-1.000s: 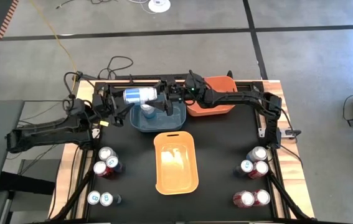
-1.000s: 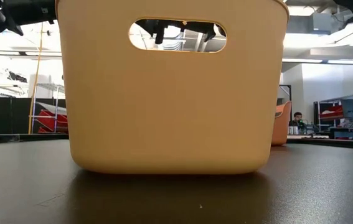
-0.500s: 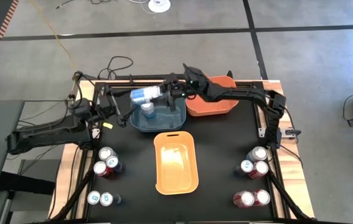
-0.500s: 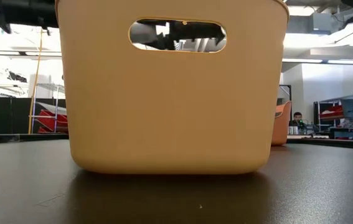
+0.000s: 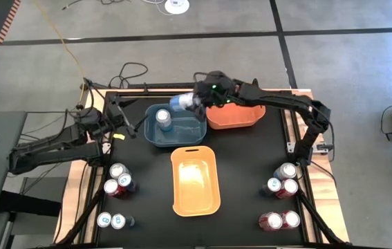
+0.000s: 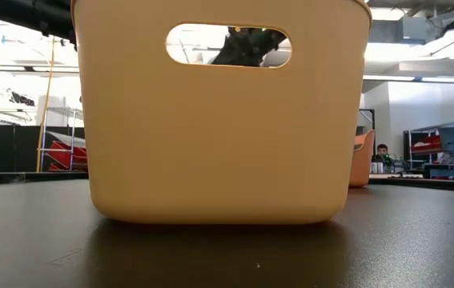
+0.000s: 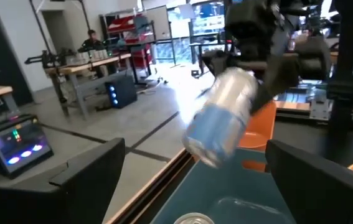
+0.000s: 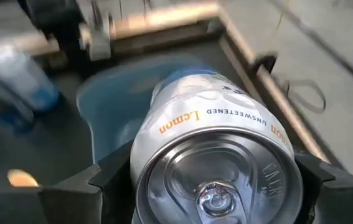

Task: Sort soda cans
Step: Put the top blue-white soda can into the blue bin, then put the left blue-white soda can into blue bin

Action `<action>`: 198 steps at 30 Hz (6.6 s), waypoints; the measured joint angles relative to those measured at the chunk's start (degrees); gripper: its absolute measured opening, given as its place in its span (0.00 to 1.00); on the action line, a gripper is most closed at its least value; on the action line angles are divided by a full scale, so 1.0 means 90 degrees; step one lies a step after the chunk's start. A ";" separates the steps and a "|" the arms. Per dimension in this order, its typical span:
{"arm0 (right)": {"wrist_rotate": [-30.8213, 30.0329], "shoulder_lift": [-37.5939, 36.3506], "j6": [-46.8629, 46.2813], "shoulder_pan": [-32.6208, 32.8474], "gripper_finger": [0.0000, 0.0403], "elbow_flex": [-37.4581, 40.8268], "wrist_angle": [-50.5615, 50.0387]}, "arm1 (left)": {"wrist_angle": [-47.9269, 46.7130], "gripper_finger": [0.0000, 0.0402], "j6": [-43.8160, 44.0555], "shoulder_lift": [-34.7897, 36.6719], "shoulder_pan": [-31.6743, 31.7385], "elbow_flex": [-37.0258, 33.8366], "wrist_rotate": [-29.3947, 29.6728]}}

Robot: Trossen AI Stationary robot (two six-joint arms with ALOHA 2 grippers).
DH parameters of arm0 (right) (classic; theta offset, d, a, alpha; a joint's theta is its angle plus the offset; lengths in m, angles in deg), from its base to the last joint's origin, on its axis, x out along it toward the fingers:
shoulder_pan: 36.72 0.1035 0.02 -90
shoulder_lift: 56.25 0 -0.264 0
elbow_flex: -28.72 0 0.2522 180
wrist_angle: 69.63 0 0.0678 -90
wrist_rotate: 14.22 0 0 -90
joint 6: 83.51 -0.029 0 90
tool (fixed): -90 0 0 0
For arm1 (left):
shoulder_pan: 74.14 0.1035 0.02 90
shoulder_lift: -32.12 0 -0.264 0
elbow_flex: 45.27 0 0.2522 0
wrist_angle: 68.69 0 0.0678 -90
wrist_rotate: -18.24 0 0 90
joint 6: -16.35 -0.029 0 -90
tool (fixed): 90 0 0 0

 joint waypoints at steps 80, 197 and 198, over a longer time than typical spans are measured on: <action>-0.1079 0.3522 0.0497 0.0237 0.53 -0.4995 -0.4967 | -0.0035 0.96 -0.0043 -0.0954 0.0240 0.0088 0.0903; -0.0710 0.1209 -0.0146 0.1392 0.52 -0.3117 -0.3635 | -0.8713 1.00 0.5808 -0.2145 -0.5391 0.2157 -0.1001; -0.0710 0.1209 -0.0146 0.1405 0.52 -0.3117 -0.3631 | -0.8716 1.00 0.5805 -0.2140 -0.5391 0.2157 -0.1003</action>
